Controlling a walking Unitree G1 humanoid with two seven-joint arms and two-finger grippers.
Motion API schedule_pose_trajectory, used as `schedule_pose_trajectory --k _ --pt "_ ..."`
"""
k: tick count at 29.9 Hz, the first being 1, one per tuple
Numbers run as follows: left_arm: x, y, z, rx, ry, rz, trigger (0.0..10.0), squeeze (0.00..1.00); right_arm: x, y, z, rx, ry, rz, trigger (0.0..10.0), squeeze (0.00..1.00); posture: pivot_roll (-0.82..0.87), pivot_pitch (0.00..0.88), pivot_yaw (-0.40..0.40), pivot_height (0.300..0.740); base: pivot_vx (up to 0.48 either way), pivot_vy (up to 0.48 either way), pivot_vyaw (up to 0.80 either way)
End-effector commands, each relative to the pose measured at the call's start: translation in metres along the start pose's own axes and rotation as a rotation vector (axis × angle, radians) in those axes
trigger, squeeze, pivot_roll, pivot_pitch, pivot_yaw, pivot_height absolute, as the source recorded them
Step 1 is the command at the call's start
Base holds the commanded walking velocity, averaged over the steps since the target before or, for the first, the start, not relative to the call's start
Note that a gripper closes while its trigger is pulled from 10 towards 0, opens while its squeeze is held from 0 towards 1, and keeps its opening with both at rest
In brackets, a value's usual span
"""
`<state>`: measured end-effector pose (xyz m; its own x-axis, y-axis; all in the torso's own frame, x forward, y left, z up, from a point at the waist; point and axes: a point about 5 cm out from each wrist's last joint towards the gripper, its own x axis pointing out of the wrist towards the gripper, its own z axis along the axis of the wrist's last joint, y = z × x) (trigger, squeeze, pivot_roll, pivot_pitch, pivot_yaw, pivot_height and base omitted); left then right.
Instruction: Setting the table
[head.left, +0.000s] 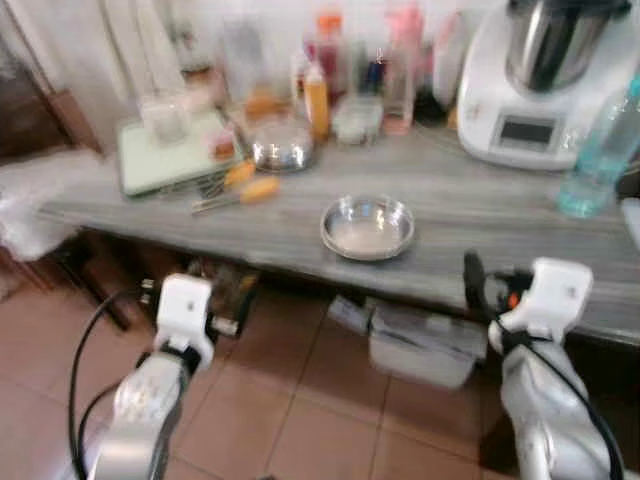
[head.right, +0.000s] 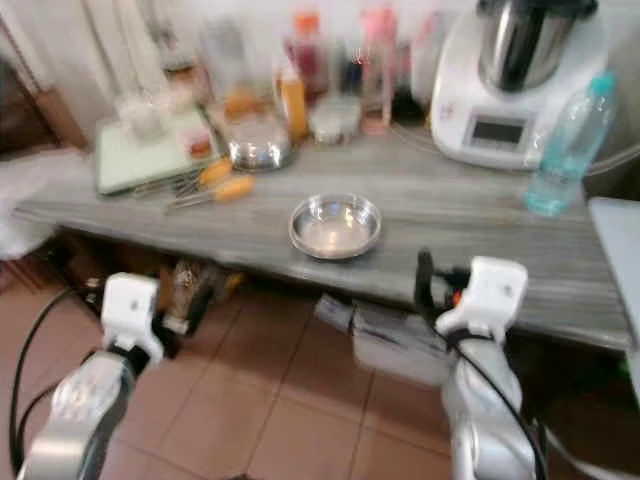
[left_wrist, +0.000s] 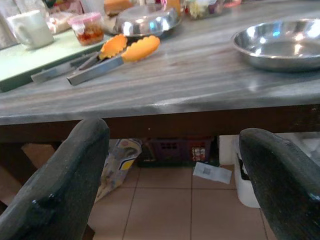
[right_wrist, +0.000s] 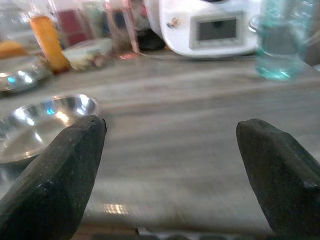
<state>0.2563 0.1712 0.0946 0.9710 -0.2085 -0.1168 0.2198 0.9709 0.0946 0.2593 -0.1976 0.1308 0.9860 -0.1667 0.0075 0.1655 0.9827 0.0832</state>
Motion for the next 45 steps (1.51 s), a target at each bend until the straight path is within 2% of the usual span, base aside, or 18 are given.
schedule_pose_trajectory --k 1,28,37,45 --pt "0.002 0.004 0.006 0.021 -0.015 0.009 10.0 0.0 0.002 0.004 0.0 0.009 0.002 0.011 10.0 0.0 -0.01 0.0 0.078 0.74 -0.289 0.0 0.0" --pt "0.005 0.001 0.007 0.024 -0.01 -0.022 10.0 0.0 0.005 0.005 -0.002 0.009 0.015 -0.01 10.0 0.0 -0.01 0.0 0.085 0.74 -0.296 0.0 0.0" --pt "0.008 -0.002 0.008 0.032 -0.021 -0.039 10.0 0.0 0.006 0.007 0.002 -0.024 -0.012 -0.001 10.0 0.0 -0.01 0.0 0.086 0.74 -0.282 0.0 0.0" --pt "0.012 -0.006 0.013 0.016 -0.054 -0.064 10.0 0.0 0.005 0.007 0.001 -0.021 -0.003 -0.003 10.0 0.0 -0.02 0.0 0.091 0.74 0.0 0.0 0.0"
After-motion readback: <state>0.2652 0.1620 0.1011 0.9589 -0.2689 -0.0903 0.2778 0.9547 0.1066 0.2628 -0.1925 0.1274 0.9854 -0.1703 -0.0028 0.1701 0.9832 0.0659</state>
